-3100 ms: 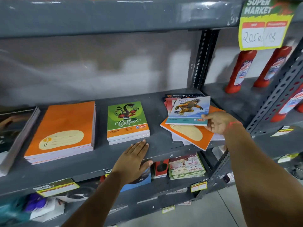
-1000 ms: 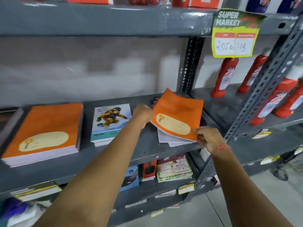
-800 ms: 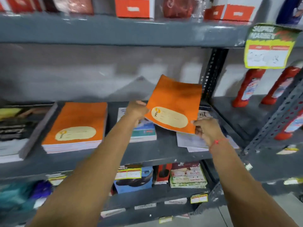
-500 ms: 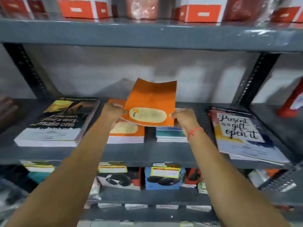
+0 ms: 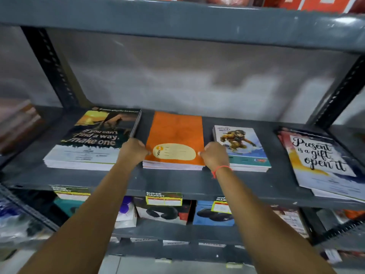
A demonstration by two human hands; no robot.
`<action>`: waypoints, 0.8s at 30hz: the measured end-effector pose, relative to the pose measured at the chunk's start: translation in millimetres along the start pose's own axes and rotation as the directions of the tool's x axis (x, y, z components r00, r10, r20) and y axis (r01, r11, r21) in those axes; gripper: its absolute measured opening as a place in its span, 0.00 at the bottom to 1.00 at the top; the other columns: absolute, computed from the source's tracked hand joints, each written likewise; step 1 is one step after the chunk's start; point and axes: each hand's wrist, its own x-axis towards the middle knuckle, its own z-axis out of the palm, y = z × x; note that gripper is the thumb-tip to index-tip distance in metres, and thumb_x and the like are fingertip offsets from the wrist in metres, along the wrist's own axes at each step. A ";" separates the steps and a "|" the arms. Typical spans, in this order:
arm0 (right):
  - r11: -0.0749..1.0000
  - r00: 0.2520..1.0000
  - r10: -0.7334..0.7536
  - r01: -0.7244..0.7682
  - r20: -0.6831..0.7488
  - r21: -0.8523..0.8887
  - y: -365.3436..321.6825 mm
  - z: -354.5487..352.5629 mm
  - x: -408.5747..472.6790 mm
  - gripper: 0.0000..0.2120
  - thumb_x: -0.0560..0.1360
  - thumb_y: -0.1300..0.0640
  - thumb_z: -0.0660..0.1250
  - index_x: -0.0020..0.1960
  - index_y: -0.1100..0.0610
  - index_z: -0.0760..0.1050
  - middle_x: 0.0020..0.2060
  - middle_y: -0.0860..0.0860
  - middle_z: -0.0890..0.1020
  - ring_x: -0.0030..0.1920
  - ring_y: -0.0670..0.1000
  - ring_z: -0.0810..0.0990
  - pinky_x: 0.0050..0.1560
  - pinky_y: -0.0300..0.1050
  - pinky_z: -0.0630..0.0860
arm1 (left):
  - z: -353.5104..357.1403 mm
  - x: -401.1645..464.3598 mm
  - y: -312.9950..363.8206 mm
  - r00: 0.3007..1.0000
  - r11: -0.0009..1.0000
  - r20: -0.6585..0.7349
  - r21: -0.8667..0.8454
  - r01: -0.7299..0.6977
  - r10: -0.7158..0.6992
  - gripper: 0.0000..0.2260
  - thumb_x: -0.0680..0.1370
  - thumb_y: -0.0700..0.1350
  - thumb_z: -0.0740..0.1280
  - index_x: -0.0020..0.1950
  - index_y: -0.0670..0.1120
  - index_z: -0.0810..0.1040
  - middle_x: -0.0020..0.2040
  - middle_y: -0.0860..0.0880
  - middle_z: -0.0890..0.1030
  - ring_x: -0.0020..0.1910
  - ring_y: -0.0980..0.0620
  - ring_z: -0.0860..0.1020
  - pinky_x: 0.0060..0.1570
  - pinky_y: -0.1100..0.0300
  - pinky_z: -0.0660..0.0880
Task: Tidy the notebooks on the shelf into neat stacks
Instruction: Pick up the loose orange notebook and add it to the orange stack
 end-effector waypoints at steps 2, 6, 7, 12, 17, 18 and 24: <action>0.997 0.997 -0.049 0.045 -0.051 -0.063 -2.9 0.6 -3.8 0.03 0.73 0.61 0.63 0.44 0.60 0.75 0.42 0.56 0.79 0.45 0.58 0.79 0.40 0.43 0.72 | -5.6 2.7 4.6 0.999 0.994 0.034 0.107 -0.009 0.005 0.08 0.70 0.42 0.70 0.42 0.36 0.80 0.36 0.43 0.77 0.40 0.44 0.76 0.40 0.57 0.70; 0.994 0.986 -0.091 0.081 -0.140 -0.077 -2.1 -12.4 -7.8 0.14 0.74 0.60 0.63 0.59 0.60 0.74 0.57 0.59 0.79 0.56 0.60 0.78 0.52 0.47 0.74 | -3.0 -3.8 27.3 0.995 0.943 -0.071 0.331 -0.035 0.062 0.10 0.72 0.41 0.67 0.52 0.40 0.78 0.48 0.42 0.79 0.53 0.41 0.78 0.45 0.51 0.74; 0.995 0.982 -0.091 0.081 -0.166 -0.064 1.0 -20.4 -8.1 0.13 0.74 0.59 0.62 0.59 0.60 0.74 0.57 0.59 0.79 0.57 0.60 0.78 0.53 0.48 0.74 | 1.6 -5.8 35.6 0.987 0.935 -0.104 0.345 -0.080 0.123 0.11 0.73 0.41 0.65 0.54 0.41 0.78 0.52 0.41 0.79 0.56 0.40 0.77 0.48 0.50 0.75; 1.000 0.928 -0.030 0.029 -0.371 -0.008 38.5 -74.6 -13.6 0.13 0.74 0.60 0.59 0.55 0.57 0.78 0.56 0.59 0.81 0.55 0.62 0.79 0.51 0.48 0.75 | 45.8 -31.0 104.0 0.911 0.901 -0.040 0.170 -0.398 0.410 0.11 0.74 0.43 0.63 0.53 0.40 0.79 0.58 0.40 0.80 0.57 0.40 0.77 0.52 0.54 0.74; 0.995 0.882 0.095 -0.096 -0.462 0.022 115.1 -138.4 -15.1 0.13 0.76 0.61 0.57 0.55 0.60 0.79 0.54 0.62 0.81 0.52 0.63 0.79 0.48 0.49 0.76 | 123.0 -90.1 187.0 0.778 0.790 0.149 -0.051 -0.611 0.611 0.11 0.75 0.40 0.62 0.48 0.41 0.84 0.54 0.40 0.83 0.55 0.42 0.78 0.42 0.59 0.67; 0.991 0.871 0.127 -0.130 -0.474 0.028 131.2 -149.6 -15.3 0.13 0.76 0.61 0.57 0.54 0.61 0.79 0.53 0.63 0.81 0.53 0.64 0.79 0.48 0.50 0.75 | 141.0 -102.3 199.7 0.757 0.778 0.191 -0.069 -0.625 0.625 0.11 0.75 0.40 0.62 0.49 0.40 0.84 0.53 0.40 0.83 0.55 0.41 0.78 0.44 0.59 0.69; 0.930 0.838 0.337 -0.368 -0.430 0.010 237.0 -205.5 -15.1 0.16 0.74 0.59 0.58 0.59 0.63 0.75 0.57 0.64 0.79 0.58 0.65 0.76 0.56 0.54 0.74 | 241.0 -152.6 253.6 0.778 0.877 0.423 -0.095 -0.471 0.464 0.13 0.75 0.41 0.64 0.52 0.32 0.79 0.55 0.34 0.81 0.53 0.38 0.80 0.48 0.51 0.76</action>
